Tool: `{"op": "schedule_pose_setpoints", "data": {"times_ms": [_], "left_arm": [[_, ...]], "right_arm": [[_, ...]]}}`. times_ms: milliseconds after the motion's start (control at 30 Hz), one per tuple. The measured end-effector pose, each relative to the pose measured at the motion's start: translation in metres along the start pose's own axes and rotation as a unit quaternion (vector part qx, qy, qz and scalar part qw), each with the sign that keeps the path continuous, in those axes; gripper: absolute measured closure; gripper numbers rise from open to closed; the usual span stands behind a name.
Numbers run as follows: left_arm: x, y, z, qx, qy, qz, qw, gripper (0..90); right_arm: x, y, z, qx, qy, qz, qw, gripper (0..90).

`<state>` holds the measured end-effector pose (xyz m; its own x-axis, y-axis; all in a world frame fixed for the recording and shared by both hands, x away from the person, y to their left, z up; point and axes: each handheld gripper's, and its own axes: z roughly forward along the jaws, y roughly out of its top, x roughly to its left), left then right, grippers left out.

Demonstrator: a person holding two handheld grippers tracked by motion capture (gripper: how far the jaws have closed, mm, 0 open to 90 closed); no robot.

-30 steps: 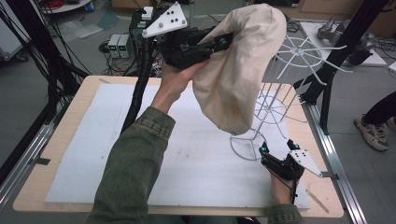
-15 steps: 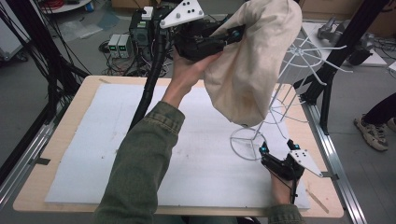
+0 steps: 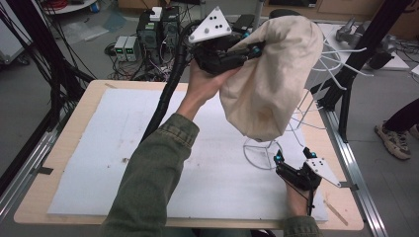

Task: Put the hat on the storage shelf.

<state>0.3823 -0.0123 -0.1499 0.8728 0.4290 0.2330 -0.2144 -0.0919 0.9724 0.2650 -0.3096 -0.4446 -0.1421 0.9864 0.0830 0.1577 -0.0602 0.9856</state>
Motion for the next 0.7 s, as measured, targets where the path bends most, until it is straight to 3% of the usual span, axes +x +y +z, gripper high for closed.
{"op": "schedule_pose_setpoints", "data": {"times_ms": [100,200,567,700], "left_arm": [[-0.006,-0.002,0.001,0.014,-0.002,0.017,0.9997,76.3],[-0.008,-0.005,-0.001,0.011,-0.006,0.016,0.9998,76.3],[-0.003,-0.020,-0.009,0.012,-0.007,-0.004,0.9999,76.1],[0.000,-0.022,-0.009,0.009,-0.023,-0.019,0.9995,73.5]], "right_arm": [[0.000,0.000,0.000,0.000,-0.001,0.001,1.0000,3.9],[0.001,0.000,0.000,0.000,-0.001,-0.001,1.0000,3.9],[0.002,0.000,0.001,0.002,-0.001,-0.002,1.0000,3.9],[0.002,0.000,0.001,0.001,0.000,-0.002,1.0000,3.9]]}}
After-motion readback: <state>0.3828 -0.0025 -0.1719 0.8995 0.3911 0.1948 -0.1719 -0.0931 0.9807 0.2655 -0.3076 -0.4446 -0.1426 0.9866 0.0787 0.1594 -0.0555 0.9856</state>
